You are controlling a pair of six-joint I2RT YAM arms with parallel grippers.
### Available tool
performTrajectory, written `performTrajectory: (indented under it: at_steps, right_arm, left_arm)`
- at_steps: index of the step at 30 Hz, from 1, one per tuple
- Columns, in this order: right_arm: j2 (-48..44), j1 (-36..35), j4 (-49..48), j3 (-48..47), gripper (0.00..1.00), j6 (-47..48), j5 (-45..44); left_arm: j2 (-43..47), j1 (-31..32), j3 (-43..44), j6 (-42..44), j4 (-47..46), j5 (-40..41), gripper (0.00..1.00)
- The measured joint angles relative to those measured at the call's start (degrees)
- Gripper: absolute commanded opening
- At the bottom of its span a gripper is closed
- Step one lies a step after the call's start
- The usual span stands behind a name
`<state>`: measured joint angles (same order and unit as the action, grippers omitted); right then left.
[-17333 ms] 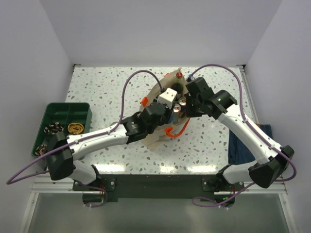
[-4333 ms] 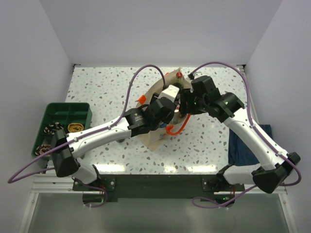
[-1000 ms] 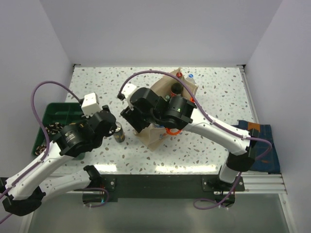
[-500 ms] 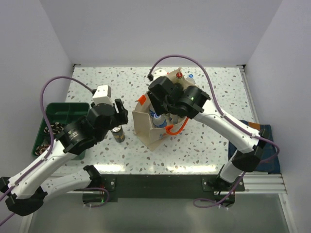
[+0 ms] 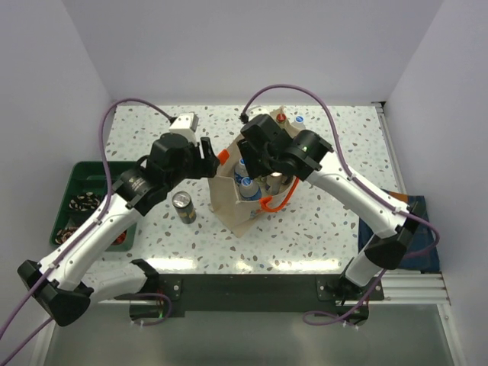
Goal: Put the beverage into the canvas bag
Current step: Adjust the drink in the canvas bag.
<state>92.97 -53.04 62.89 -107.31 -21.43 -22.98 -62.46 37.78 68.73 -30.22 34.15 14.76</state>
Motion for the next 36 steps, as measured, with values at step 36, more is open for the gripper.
performTrajectory:
  at_steps: [36]
  right_arm:
    - [5.53, -0.22, -3.93, 6.6, 0.58, -0.59, 10.67]
  left_arm:
    - [-2.73, -2.14, -0.17, 4.0, -0.52, -13.0, 0.63]
